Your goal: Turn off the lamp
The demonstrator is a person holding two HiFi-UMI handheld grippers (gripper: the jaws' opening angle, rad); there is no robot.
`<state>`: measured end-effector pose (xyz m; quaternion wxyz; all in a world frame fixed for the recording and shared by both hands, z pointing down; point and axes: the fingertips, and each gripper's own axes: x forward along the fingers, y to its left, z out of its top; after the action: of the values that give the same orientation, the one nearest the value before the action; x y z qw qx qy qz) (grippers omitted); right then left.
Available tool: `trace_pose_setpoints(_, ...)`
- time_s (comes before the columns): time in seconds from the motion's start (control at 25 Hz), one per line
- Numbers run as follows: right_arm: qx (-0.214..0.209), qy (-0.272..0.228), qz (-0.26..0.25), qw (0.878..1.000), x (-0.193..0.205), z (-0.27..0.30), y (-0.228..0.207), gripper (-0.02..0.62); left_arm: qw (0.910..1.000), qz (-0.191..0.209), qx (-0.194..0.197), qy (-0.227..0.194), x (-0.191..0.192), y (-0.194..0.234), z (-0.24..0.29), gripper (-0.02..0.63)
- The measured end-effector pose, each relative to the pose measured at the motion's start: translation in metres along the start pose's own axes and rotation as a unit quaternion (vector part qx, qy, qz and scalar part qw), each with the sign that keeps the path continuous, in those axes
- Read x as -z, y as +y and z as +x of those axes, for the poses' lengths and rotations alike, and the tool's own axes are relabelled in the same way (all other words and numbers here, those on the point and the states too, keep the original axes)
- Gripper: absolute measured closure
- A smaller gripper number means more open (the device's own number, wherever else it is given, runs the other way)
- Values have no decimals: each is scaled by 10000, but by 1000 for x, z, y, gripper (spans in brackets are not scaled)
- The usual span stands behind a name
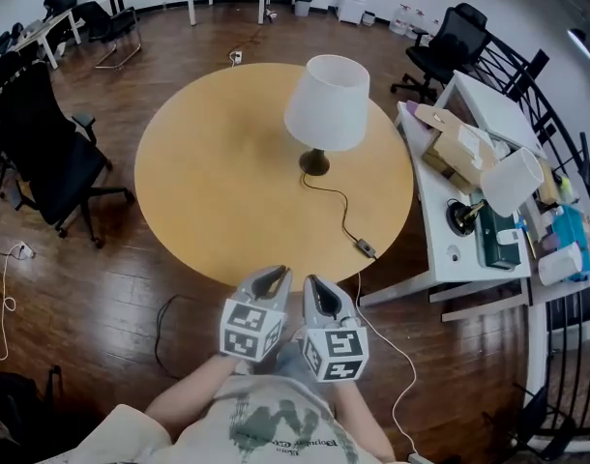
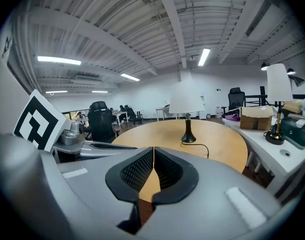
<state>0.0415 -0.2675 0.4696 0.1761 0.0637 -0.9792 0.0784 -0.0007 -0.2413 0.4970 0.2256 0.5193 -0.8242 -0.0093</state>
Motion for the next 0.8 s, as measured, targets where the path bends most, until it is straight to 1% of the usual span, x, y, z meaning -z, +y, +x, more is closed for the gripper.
trace_pose_setpoints(0.12,-19,-130,-99,9999,-1,-18,25,594,9997,-33,-43,-257,-4,-1,-32,592)
trace_pose_setpoints(0.24,-33,-341,-138,9993,-6,-35,49,595,9983,-22,-5,-578,-13,-4,-63,603)
trace_pose_setpoints(0.4,-36,-495,-223,9985,-12,-54,71,595,9962,153,64,-854,-19,-15,-93,606)
trace_pose_setpoints(0.6,4,-594,-248,9979,-10,-61,82,595,9948,254,125,-982,-21,-20,-107,606)
trace_pose_setpoints(0.8,125,-640,-207,9977,-8,-63,83,595,9945,227,177,-1006,-21,-18,-113,606)
